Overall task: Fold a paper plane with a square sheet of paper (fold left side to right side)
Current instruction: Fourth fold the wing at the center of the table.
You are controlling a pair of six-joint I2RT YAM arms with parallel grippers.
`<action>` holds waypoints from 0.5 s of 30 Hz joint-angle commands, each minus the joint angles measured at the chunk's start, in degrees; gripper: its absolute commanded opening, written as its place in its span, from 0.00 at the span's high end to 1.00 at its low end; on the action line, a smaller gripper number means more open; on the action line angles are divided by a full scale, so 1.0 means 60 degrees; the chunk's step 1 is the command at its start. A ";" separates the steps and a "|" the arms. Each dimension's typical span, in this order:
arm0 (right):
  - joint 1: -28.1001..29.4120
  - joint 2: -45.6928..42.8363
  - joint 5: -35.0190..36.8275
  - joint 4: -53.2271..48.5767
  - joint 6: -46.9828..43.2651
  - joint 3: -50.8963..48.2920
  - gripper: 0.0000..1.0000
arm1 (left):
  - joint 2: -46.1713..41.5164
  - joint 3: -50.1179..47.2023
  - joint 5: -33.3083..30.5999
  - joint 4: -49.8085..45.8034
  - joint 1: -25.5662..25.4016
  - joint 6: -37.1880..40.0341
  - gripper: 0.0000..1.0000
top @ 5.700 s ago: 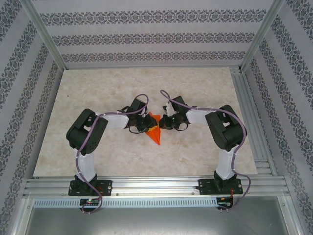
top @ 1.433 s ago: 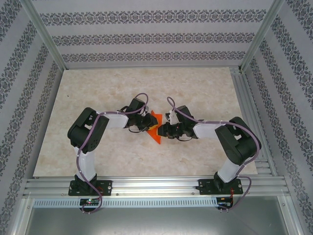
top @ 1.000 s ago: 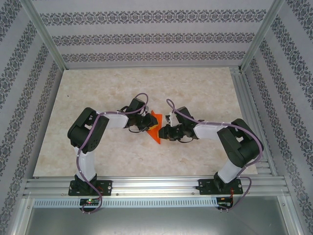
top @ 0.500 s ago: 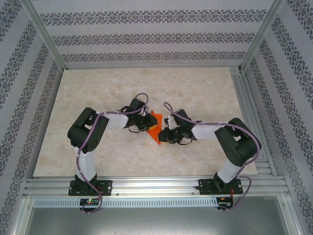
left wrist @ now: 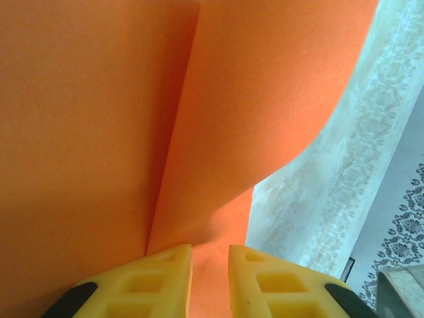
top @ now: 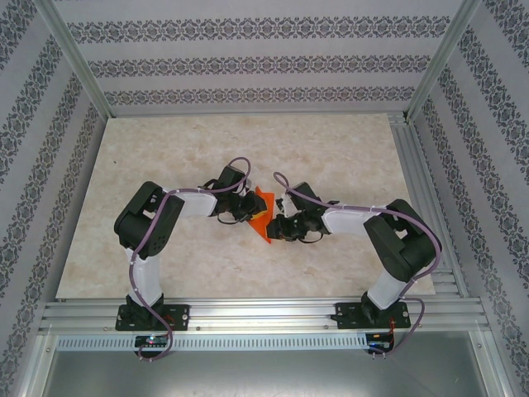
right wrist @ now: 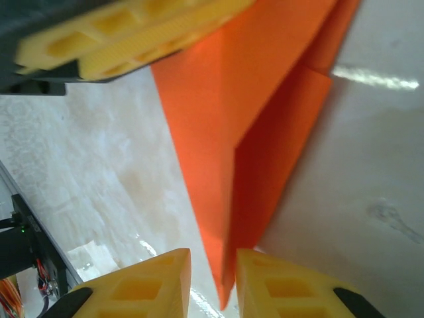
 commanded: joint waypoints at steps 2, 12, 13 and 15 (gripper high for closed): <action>0.0109 0.0247 0.0186 -0.0197 -0.0285 0.0483 0.76 | 0.0428 -0.0433 -0.0882 -0.0526 0.0185 -0.0057 0.76; 0.0362 0.0471 0.0461 -0.0543 -0.0414 0.0695 0.84 | 0.0445 -0.0441 -0.0867 -0.0504 0.0183 -0.0049 0.76; 0.0420 0.0501 0.0461 -0.0575 -0.0424 0.0685 0.86 | 0.0438 -0.0444 -0.0862 -0.0503 0.0178 -0.0057 0.76; 0.0480 0.0569 0.0481 -0.0632 -0.0463 0.0682 0.87 | 0.0447 -0.0441 -0.0864 -0.0492 0.0181 -0.0056 0.76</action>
